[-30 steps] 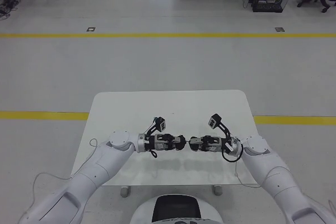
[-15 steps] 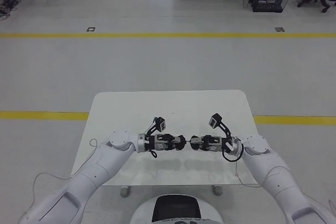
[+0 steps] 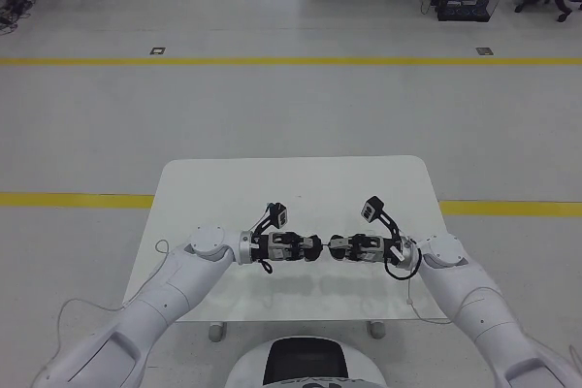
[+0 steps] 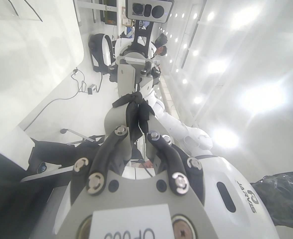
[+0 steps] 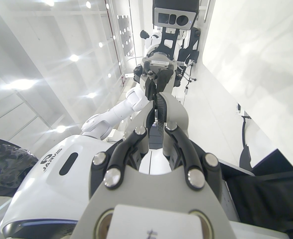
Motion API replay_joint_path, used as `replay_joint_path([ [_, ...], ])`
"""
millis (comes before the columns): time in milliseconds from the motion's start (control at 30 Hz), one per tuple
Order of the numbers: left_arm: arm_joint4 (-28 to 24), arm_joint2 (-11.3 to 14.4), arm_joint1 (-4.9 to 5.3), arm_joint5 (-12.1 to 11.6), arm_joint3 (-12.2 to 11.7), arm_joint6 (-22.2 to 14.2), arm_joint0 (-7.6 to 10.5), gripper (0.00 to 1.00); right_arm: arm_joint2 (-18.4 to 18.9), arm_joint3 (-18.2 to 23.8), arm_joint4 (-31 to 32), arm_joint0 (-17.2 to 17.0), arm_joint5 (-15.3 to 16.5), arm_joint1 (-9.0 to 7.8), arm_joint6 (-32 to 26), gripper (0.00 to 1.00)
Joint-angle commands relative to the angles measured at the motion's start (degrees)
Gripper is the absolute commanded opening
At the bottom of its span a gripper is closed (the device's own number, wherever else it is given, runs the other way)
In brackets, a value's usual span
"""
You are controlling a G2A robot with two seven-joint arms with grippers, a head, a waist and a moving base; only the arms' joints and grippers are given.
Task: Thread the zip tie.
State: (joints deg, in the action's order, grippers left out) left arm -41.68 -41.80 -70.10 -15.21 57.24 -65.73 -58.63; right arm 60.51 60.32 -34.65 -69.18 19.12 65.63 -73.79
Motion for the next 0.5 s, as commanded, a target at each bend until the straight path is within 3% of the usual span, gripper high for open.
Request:
replay_joint_path([
  [0,-0.04,-0.03,0.01,-0.03,-0.10,-0.09,-0.03,1.00,-0.02,0.03,0.06,0.02,0.05,0.00,-0.02,0.00],
  [167,-0.24,-0.07,-0.01,-0.22,-0.16,-0.40,-0.04,1.00,-0.06,0.07,0.20,0.04,-0.01,0.00,-0.02,0.00],
  [233,-0.33,-0.07,-0.03,-0.33,-0.21,-0.55,-0.04,0.84,-0.16,0.14,0.23,0.00,-0.05,0.02,-0.04,0.00],
  [333,-0.41,-0.07,-0.05,-0.41,-0.27,-0.68,-0.04,0.49,-0.27,0.20,0.23,0.00,-0.11,0.04,-0.08,0.00],
  [467,-0.53,-0.06,-0.09,-0.50,-0.32,-0.79,-0.04,0.45,-0.44,0.12,0.22,0.02,-0.08,0.07,-0.34,0.00],
])
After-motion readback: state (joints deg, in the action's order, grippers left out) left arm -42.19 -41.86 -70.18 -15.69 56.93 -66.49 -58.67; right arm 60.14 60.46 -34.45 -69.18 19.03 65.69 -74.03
